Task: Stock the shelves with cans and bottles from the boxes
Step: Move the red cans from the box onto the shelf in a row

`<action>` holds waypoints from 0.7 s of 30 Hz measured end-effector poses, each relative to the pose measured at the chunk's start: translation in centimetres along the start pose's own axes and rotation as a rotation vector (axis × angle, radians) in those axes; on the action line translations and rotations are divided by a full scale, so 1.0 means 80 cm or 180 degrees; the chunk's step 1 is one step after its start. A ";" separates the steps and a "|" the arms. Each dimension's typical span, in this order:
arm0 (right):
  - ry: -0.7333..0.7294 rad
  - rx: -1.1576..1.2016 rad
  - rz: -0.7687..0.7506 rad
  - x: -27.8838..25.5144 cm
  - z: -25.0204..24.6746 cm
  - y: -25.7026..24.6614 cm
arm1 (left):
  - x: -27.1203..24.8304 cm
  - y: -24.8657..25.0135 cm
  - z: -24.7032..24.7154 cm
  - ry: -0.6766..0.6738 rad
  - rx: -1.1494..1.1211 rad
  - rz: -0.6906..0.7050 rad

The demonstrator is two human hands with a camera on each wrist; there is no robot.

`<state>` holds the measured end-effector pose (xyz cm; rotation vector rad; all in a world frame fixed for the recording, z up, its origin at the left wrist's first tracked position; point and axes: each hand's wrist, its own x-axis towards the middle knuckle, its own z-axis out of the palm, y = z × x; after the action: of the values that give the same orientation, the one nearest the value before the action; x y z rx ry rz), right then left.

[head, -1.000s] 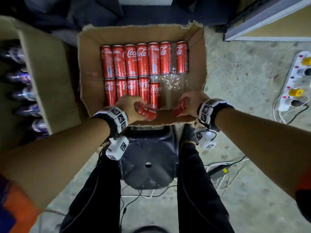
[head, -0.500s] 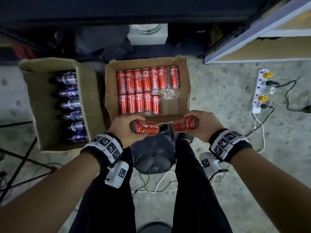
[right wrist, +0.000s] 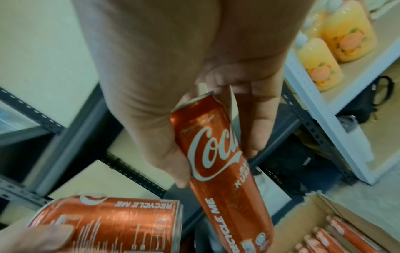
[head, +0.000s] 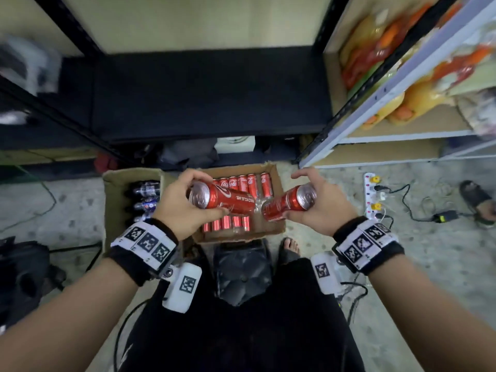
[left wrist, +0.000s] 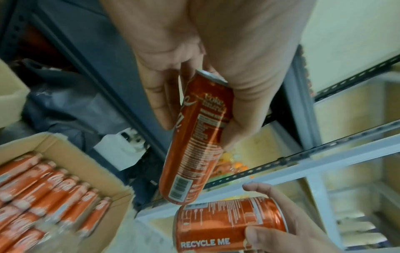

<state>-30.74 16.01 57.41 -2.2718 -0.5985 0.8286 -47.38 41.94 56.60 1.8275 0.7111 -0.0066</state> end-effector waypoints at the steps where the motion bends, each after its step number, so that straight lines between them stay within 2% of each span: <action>1: 0.0078 0.0095 -0.0066 -0.007 -0.011 -0.015 | -0.005 0.021 -0.012 0.0033 -0.0074 0.0094; 5: 0.0549 0.0304 -0.0384 -0.031 -0.058 -0.079 | -0.029 0.100 -0.061 0.0111 -0.0413 0.0489; 11: 0.1219 0.0812 -0.1147 -0.062 -0.139 -0.178 | -0.056 0.199 -0.120 0.0152 -0.0955 0.1051; 15: 0.1480 0.1703 -0.1475 -0.072 -0.173 -0.242 | -0.061 0.267 -0.152 0.0162 -0.1175 0.1543; 18: 0.1669 0.2080 -0.1637 -0.070 -0.186 -0.279 | -0.059 0.307 -0.172 0.0140 -0.1507 0.1833; 21: 0.1686 0.2514 -0.1782 -0.069 -0.192 -0.303 | -0.058 0.335 -0.188 -0.0082 -0.1718 0.1987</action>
<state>-28.69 23.23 85.66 -1.3939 -0.4943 0.1129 -43.59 47.48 86.93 1.4483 0.0772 0.5213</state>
